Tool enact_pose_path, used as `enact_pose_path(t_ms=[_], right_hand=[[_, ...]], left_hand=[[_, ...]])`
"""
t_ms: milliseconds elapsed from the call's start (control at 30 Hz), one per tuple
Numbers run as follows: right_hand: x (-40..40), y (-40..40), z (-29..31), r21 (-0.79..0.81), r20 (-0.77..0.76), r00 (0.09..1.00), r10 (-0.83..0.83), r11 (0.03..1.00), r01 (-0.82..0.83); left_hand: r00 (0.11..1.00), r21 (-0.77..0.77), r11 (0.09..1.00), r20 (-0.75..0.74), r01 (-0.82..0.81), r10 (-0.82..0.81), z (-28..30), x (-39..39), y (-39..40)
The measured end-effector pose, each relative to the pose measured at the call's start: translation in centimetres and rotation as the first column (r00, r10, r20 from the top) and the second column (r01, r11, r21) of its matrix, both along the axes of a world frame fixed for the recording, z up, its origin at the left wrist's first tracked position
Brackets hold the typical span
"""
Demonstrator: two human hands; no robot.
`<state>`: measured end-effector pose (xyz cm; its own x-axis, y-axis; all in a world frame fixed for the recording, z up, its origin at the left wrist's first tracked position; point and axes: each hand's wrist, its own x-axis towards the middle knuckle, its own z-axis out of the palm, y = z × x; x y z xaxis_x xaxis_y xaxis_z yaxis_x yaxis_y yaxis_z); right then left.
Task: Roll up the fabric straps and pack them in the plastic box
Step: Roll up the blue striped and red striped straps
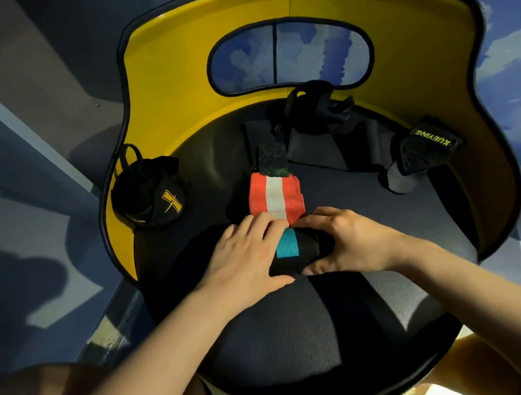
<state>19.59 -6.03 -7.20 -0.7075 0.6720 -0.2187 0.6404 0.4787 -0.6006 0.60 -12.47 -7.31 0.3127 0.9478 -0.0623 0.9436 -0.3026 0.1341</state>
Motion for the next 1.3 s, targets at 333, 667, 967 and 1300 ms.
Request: enact_pose_path(t_ms=[333, 667, 967, 1300], right_hand=[[-0.1, 1.4, 0.4, -0.367, -0.066, 0.869, -0.491, 0.822, 0.436], [-4.9, 4.0, -2.1, -0.597, -0.191, 0.598, -0.778, 0.576, 0.558], [-5.3, 5.6, -1.8, -0.632, -0.416, 0.51, -0.753, 0.642, 0.434], [-7.5, 6.9, -3.6, -0.149, -0.229, 0.634, -0.739, 0.67, 0.728]], left_hand=[[0.999, -0.141, 0.99, 0.053, 0.003, 0.005, 0.5, -0.1, 1.0], [0.996, -0.229, 0.973, 0.089, 0.022, -0.002, 1.0, -0.4, 1.4], [0.993, -0.302, 0.952, 0.114, 0.048, -0.014, 1.3, -0.6, 1.4], [0.993, -0.343, 0.939, 0.116, 0.035, 0.005, 1.1, -0.7, 1.8]])
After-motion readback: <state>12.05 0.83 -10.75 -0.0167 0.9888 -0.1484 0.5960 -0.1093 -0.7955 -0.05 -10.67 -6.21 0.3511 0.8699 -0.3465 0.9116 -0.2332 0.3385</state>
